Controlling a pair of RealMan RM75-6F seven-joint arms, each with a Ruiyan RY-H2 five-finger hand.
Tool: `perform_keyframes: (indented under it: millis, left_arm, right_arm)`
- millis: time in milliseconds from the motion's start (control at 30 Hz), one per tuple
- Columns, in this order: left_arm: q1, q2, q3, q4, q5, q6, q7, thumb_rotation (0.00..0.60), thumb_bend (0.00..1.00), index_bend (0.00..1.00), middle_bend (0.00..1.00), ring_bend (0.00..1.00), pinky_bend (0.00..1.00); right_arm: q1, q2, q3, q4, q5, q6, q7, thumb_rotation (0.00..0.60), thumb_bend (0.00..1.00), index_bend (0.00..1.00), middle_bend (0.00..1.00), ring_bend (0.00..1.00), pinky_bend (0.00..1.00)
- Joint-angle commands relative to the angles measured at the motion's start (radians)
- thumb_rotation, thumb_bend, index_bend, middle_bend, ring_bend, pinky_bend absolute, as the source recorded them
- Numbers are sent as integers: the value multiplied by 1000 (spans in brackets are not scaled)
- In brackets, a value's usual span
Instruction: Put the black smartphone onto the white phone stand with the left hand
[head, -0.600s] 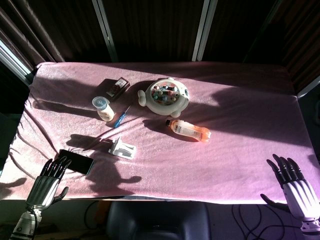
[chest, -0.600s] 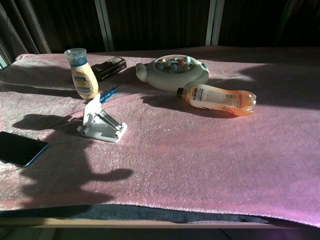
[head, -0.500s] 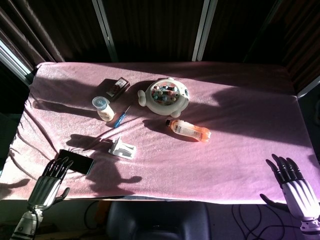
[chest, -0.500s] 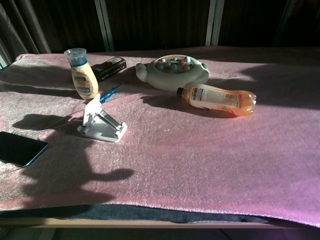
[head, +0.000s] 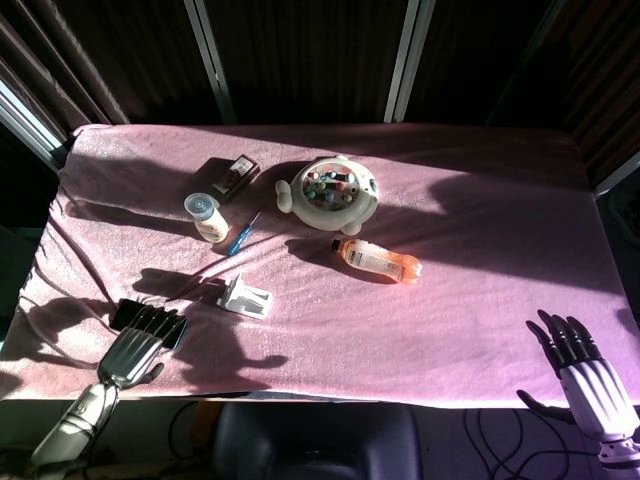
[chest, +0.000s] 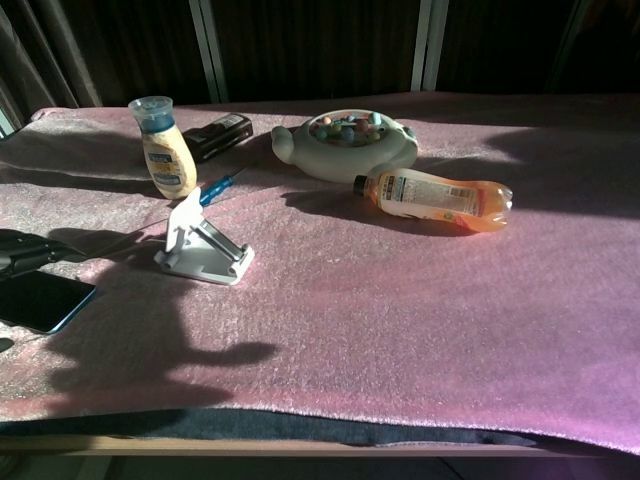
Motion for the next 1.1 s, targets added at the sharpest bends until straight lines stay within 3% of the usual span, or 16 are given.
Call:
perform_keyframes:
  millis: [33, 233, 600, 900, 1100]
  left_arm:
    - [-75, -2, -43, 22, -96, -92, 79, 600, 330, 81, 51, 0, 0]
    - [-118, -5, -53, 41, -184, -149, 128, 600, 334, 182, 97, 0, 0]
    - [-158, -22, -23, 59, -353, -166, 255, 600, 336, 140, 108, 0, 0]
    - [-176, -42, -5, 81, -396, -161, 268, 600, 336, 158, 125, 0, 0]
    - [-187, -47, 3, 88, -399, -168, 251, 600, 335, 258, 238, 48, 0]
  right_arm:
    - [3, -2, -1, -3, 2, -8, -8, 600, 318, 0, 0, 0, 0]
    - [8, 0, -3, -12, 4, -20, -16, 600, 319, 0, 0, 0, 0]
    - [2, 3, 6, -9, 12, 5, 16, 600, 309, 0, 0, 0, 0]
    - [-1, 3, 9, -6, 14, 17, 35, 600, 241, 0, 0, 0, 0]
    - [-2, 3, 9, -5, 14, 18, 36, 600, 239, 0, 0, 0, 0]
